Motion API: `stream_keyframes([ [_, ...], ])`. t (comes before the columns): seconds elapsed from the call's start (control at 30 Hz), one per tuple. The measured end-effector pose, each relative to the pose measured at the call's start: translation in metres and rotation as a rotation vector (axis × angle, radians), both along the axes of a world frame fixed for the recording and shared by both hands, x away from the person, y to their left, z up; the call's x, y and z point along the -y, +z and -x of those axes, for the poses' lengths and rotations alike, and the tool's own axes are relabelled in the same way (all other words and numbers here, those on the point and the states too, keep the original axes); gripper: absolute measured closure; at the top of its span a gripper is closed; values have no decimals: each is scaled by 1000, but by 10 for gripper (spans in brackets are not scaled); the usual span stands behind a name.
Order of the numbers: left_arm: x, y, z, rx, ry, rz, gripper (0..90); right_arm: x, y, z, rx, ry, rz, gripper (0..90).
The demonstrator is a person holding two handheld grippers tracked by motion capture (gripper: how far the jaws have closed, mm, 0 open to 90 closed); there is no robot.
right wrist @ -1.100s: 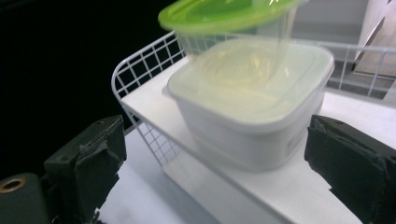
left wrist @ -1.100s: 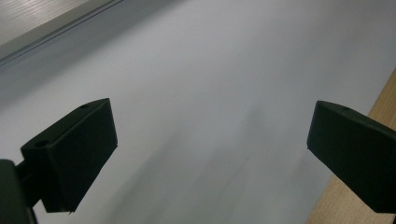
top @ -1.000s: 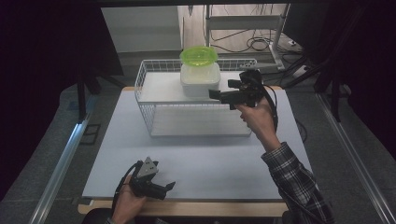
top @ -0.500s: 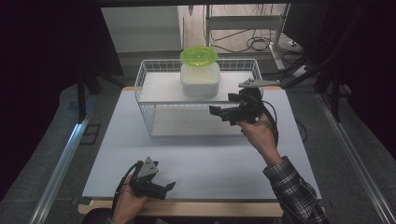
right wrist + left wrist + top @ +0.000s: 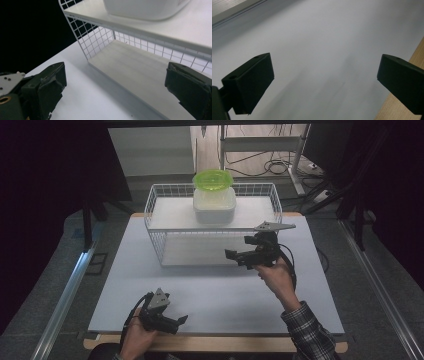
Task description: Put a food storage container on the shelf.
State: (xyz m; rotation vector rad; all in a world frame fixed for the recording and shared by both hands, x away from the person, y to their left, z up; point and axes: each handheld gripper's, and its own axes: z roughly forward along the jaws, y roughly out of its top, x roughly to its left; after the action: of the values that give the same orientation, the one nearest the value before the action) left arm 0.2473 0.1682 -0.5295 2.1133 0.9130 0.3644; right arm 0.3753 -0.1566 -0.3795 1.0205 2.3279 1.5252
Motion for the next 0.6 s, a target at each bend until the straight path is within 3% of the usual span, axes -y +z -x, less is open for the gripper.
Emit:
stream_keyframes([
  [0.3, 0, 0, 0, 4, -4, -5, 6, 6, -17, 6, 0, 3, 7, 41],
  [0.33, 0, 0, 0, 8, -4, -6, 5, 8, -21, 7, 1, 9, 32, 40],
  [0.6, -1, 1, 1, 9, -5, 4, 5, 14, -34, 16, 9, 5, 48, 33],
])
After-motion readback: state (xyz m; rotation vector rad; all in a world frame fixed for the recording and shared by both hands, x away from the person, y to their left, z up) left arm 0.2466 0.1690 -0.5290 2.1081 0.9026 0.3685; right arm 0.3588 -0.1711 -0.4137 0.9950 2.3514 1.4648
